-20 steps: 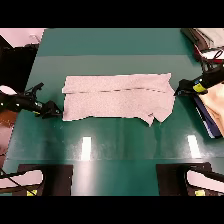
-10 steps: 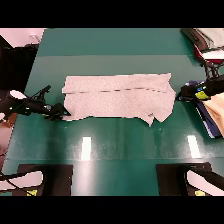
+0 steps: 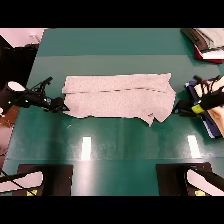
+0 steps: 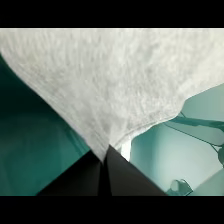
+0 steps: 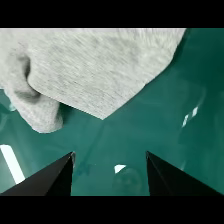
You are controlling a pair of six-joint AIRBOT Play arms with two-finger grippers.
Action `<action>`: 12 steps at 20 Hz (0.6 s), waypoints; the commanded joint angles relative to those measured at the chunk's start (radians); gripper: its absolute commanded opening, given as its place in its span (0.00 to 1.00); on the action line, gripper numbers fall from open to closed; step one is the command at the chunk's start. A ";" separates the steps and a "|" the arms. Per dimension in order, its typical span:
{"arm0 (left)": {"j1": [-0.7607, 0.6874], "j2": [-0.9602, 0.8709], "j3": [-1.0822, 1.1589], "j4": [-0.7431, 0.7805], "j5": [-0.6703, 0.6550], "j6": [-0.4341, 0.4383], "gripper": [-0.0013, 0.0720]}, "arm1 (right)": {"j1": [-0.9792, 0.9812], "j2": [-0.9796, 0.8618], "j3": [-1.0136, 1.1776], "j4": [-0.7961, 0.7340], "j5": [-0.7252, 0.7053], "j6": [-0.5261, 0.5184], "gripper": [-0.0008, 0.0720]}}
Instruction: Fold the shirts.
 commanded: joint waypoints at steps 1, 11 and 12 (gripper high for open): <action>-0.002 0.020 0.044 -0.003 -0.022 0.001 0.05 | -0.045 0.001 -0.190 0.125 -0.132 0.004 0.71; -0.002 0.020 0.044 -0.003 -0.045 0.000 0.05 | -0.040 0.001 -0.338 0.281 -0.446 -0.011 0.62; -0.002 0.020 0.044 -0.003 -0.043 0.000 0.05 | -0.040 0.001 -0.338 0.296 -0.448 -0.013 0.62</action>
